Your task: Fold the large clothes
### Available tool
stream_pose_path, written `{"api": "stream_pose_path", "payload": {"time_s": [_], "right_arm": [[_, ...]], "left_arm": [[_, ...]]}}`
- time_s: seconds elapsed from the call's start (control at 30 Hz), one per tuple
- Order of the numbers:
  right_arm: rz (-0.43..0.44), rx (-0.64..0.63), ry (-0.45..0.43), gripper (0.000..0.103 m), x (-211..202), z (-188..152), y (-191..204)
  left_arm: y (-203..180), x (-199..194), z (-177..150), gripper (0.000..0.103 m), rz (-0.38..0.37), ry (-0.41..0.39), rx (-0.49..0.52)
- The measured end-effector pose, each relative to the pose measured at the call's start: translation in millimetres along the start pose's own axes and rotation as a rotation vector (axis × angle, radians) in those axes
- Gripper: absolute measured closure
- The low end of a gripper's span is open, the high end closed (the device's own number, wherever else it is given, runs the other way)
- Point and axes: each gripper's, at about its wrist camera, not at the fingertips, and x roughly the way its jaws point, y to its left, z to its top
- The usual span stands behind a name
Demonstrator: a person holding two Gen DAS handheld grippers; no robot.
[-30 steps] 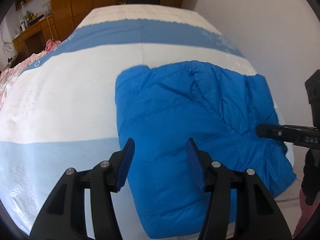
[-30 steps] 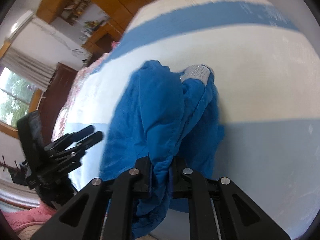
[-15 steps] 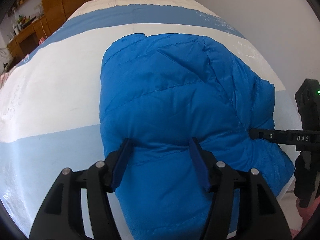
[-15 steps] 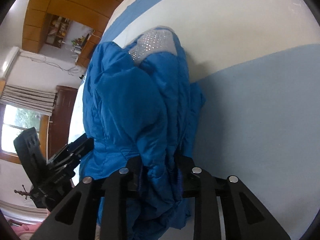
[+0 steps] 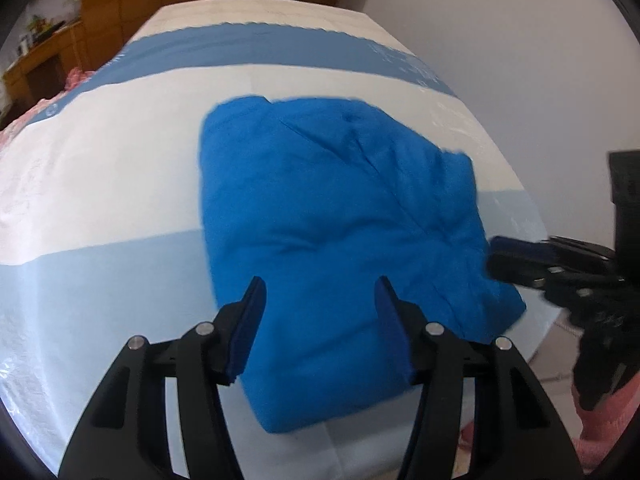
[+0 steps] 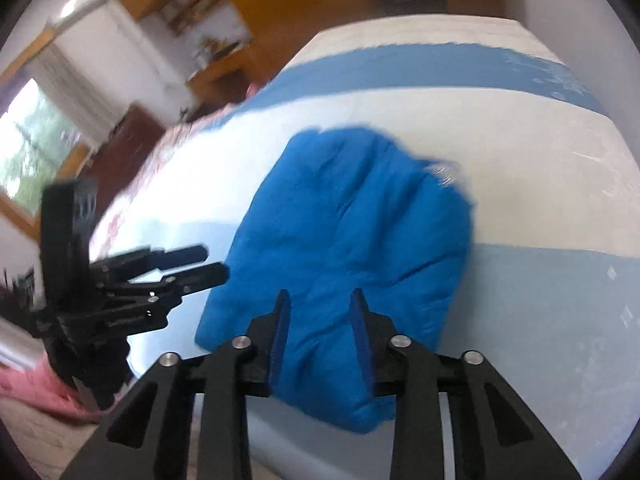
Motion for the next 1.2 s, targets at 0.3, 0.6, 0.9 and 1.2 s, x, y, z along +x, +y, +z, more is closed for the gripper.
{"api": "stream_pose_path", "payload": {"time_s": [0.3, 0.6, 0.9, 1.2], "right_arm": [[-0.014, 0.130, 0.128, 0.088, 45, -52, -36], [0.005, 0.124, 0.147, 0.089, 51, -50, -40], [-0.014, -0.003, -0.035, 0.081, 1, 31, -14], [-0.069, 0.071, 0.014, 0.085, 58, 76, -64]], "left_arm": [[-3, 31, -24, 0.049, -0.033, 0.084, 0.056], [-1, 45, -28, 0.050, -0.020, 0.063, 0.058], [30, 15, 44, 0.052, -0.040, -0.025, -0.039], [31, 88, 110, 0.052, -0.061, 0.096, -0.115]]}}
